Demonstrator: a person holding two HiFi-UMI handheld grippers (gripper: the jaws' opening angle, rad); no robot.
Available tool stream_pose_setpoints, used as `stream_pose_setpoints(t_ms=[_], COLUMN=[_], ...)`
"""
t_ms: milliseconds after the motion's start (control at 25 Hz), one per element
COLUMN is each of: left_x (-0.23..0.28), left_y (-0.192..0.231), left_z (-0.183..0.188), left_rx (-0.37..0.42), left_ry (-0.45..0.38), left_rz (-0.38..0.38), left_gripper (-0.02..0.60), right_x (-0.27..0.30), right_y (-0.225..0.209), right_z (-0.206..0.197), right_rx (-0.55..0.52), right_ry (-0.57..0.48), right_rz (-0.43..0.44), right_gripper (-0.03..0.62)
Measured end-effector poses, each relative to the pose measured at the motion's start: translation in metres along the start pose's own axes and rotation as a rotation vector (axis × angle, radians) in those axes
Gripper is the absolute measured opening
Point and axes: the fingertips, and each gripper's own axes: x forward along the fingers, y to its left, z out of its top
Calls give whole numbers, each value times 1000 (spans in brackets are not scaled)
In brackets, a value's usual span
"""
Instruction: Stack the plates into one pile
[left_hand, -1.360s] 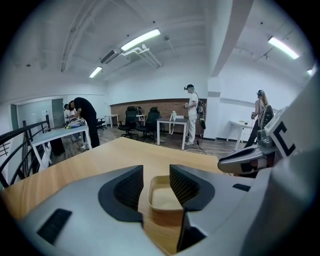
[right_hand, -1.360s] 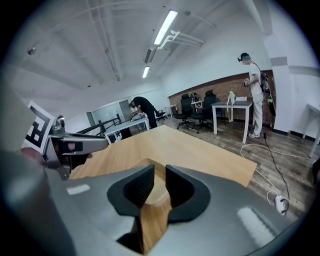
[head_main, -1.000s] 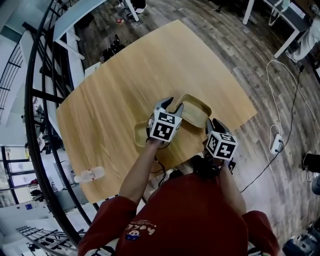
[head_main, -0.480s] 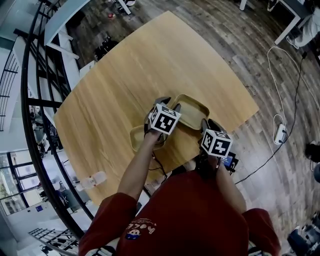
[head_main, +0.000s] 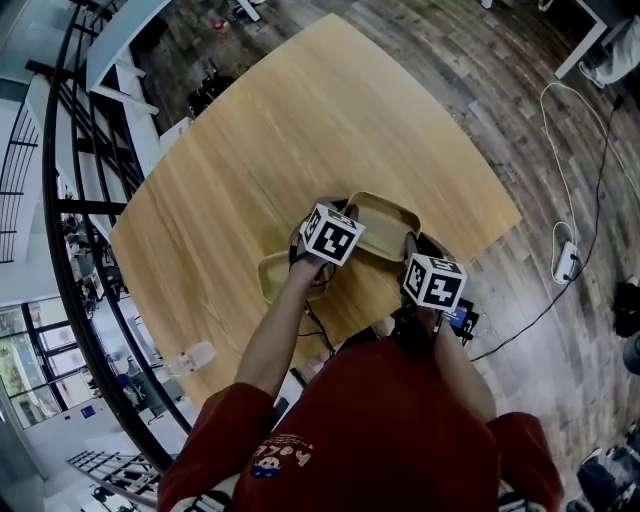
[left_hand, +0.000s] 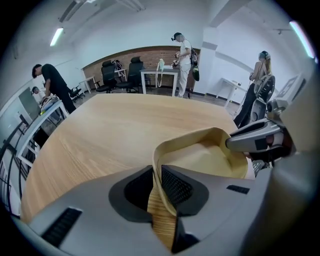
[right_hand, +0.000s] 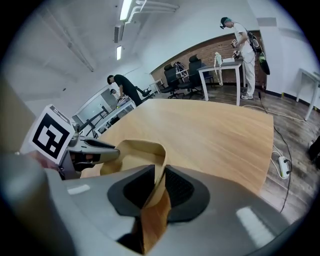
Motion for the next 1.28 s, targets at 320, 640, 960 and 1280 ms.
stream_pose_setpoints(t_ms=[320,640,960,1280], left_x=[-24,-70,-133,-190], left_y=[1,15,36,65], left_z=[22,26,7,-64], left_rx=[-76,-148,-225,-360], left_ry=[-97,-198,-306,-320], left_rz=[30,91,193,302], left_gripper=[43,35,35,35], right_x=[-7,-28,-48,-51], right_y=[-2,31,86,163], right_z=[22,42,55,28], right_rx=[-10,-84,-212,-329], right_ry=[-52,-132,-190,-151], right_rz=[14,49,142,268], right_gripper=[60,58,57,55])
